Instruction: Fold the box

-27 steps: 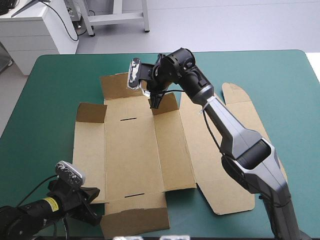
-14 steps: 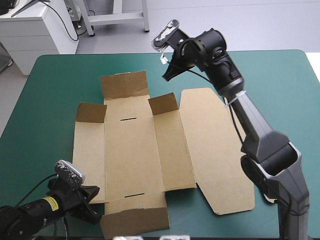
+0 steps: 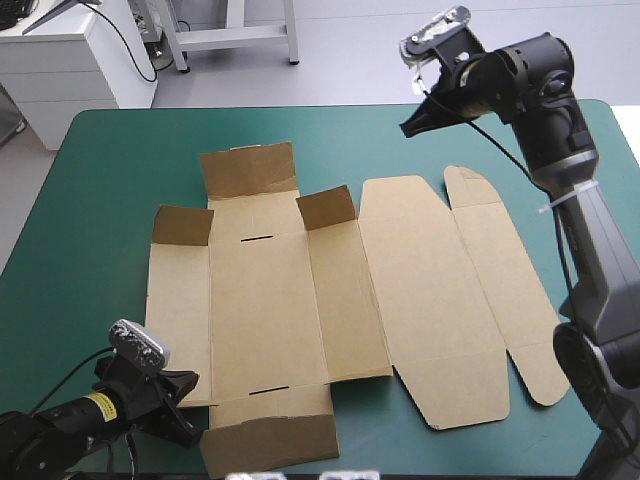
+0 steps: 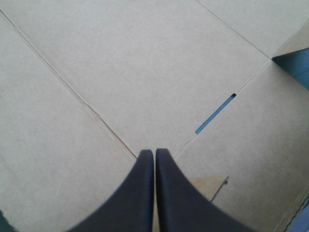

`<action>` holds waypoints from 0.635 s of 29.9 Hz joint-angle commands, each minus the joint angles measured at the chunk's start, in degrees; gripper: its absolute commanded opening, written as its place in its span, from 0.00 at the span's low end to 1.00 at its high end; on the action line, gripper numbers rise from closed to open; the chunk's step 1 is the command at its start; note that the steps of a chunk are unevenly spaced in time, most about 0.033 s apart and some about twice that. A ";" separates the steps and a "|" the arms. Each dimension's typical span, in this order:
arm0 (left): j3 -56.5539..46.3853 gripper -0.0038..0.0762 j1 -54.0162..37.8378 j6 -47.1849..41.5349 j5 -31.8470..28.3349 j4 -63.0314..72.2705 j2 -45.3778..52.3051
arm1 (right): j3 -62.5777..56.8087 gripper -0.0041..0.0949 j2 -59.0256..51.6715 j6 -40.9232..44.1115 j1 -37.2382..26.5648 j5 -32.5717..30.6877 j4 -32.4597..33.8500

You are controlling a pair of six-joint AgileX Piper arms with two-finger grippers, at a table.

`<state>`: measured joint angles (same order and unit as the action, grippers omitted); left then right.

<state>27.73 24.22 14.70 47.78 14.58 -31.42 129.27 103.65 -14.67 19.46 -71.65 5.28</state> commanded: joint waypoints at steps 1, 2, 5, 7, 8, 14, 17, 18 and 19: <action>1.79 0.04 0.21 0.00 -3.10 0.85 -0.15 | -7.30 0.03 -7.87 0.13 -2.73 0.28 0.20; 1.79 0.04 0.21 0.00 -3.23 0.85 -0.15 | -10.34 0.03 -9.60 0.13 -3.20 0.28 0.20; 1.79 0.04 0.21 0.00 -3.49 1.02 -0.15 | -18.88 0.03 -14.57 0.05 -4.28 0.71 0.20; 1.79 0.04 0.21 0.00 -4.13 1.39 -0.15 | -25.24 0.03 -18.46 0.15 -4.28 2.53 0.20; 1.79 0.04 0.21 0.00 -4.42 1.54 -0.15 | -27.80 0.03 -20.09 0.15 -4.28 3.40 0.20; 1.79 0.04 0.21 0.00 -5.62 1.94 -0.15 | -44.97 0.03 -32.26 3.36 -4.28 10.61 0.17; 1.79 0.04 0.21 0.00 -5.62 1.94 -0.15 | -52.10 0.03 -37.84 5.12 -4.28 13.48 0.17; 1.79 0.04 0.21 0.00 -5.62 1.94 -0.15 | -54.92 0.03 -40.13 5.27 -4.28 14.50 0.17; 1.79 0.04 0.21 0.00 -5.75 1.94 -0.15 | -56.72 0.03 -41.56 5.47 -4.28 14.87 0.17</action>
<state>27.73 24.22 14.70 45.32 15.05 -31.42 75.72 67.52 -10.12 15.61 -61.87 4.93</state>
